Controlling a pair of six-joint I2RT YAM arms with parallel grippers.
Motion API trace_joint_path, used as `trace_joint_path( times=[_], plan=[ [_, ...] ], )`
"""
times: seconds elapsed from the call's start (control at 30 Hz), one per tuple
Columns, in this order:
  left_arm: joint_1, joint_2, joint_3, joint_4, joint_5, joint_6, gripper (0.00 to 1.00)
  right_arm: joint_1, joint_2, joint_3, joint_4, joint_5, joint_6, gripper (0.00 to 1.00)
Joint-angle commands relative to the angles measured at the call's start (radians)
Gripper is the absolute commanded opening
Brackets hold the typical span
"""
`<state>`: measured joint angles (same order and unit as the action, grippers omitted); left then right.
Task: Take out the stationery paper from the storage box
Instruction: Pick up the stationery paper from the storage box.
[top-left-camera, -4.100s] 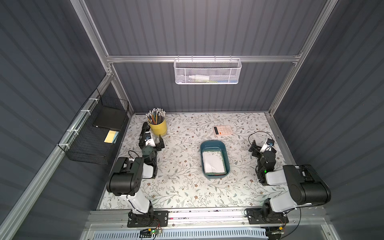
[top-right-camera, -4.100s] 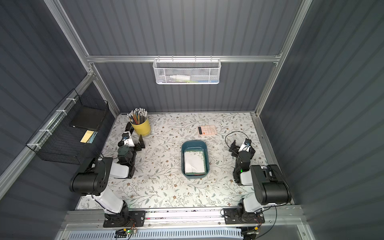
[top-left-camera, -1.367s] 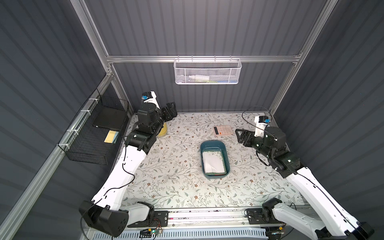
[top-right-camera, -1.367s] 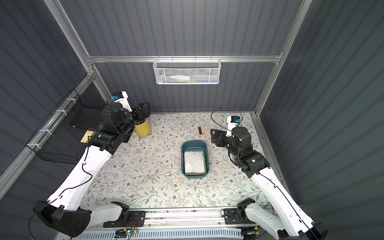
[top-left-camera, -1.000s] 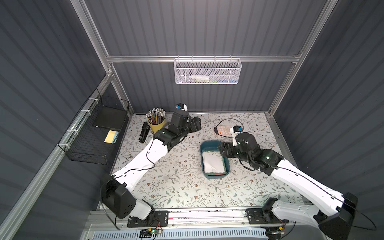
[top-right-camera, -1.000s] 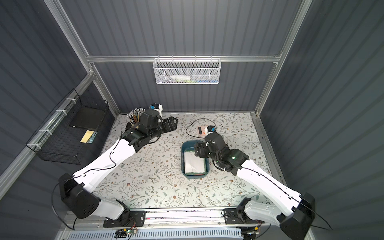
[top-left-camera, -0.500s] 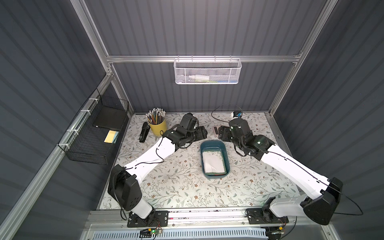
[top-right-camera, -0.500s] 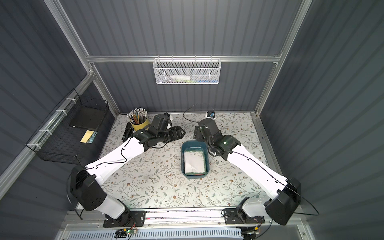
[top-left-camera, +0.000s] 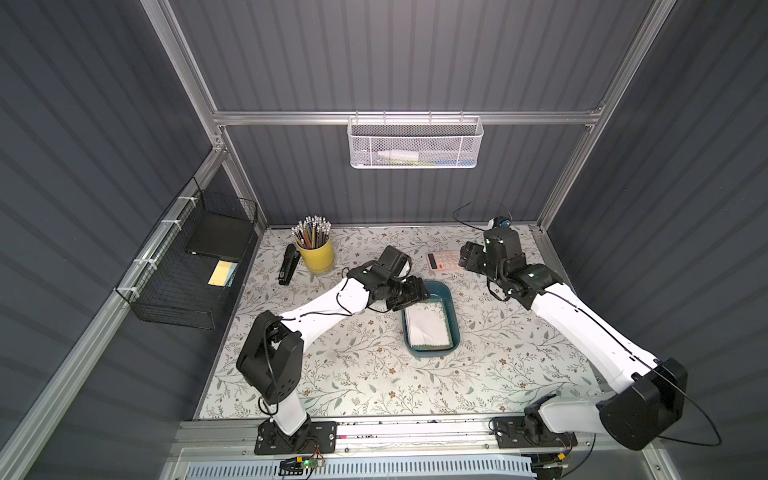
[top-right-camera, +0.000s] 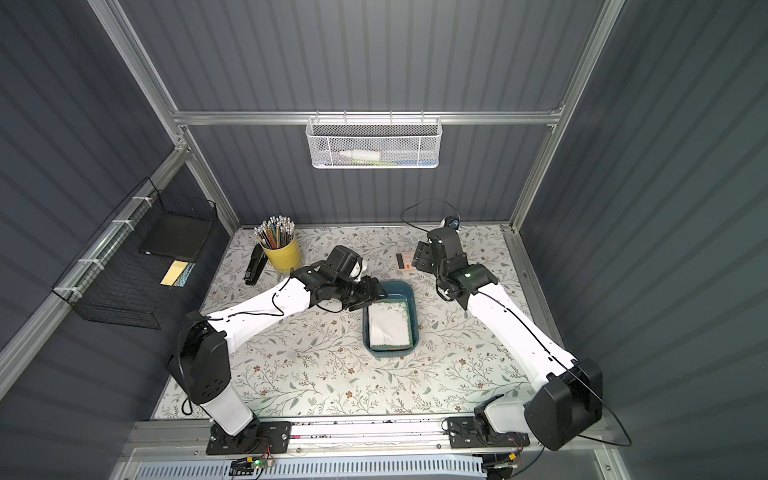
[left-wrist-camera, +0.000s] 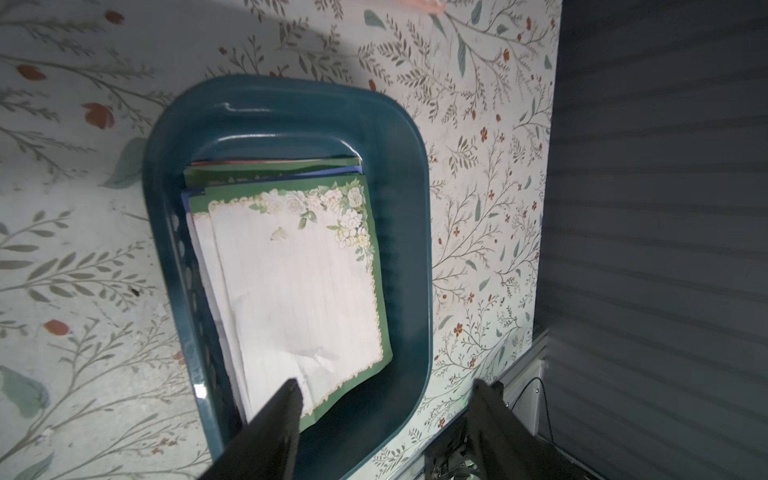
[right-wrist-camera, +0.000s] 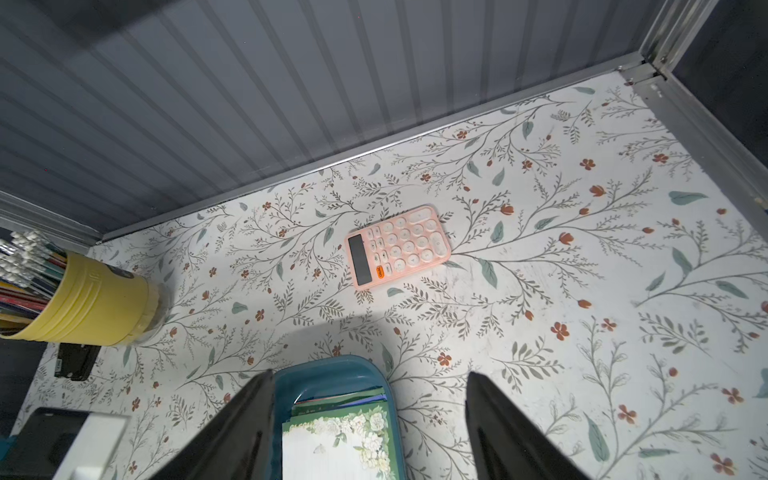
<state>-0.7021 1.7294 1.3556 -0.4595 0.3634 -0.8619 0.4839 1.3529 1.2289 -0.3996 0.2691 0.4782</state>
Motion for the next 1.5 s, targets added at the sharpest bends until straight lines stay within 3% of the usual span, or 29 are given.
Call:
trace_joint_path(
  times=[0.0, 0.57, 1.13, 1.47],
  plan=[
    [-0.018, 0.045, 0.036, -0.072, 0.008, -0.005, 0.67, -0.014, 0.005, -0.030, 0.034, -0.022, -0.007, 0.77],
    [-0.066, 0.231, 0.238, -0.318, -0.197, 0.074, 0.71, -0.041, -0.001, -0.080, 0.047, -0.073, 0.013, 0.77],
    [-0.097, 0.303, 0.303, -0.398, -0.250, 0.081, 0.76, -0.045, -0.005, -0.095, 0.043, -0.088, 0.014, 0.78],
    [-0.103, 0.313, 0.259, -0.359, -0.217, 0.085, 0.76, -0.045, -0.003, -0.100, 0.043, -0.093, 0.016, 0.78]
  ],
)
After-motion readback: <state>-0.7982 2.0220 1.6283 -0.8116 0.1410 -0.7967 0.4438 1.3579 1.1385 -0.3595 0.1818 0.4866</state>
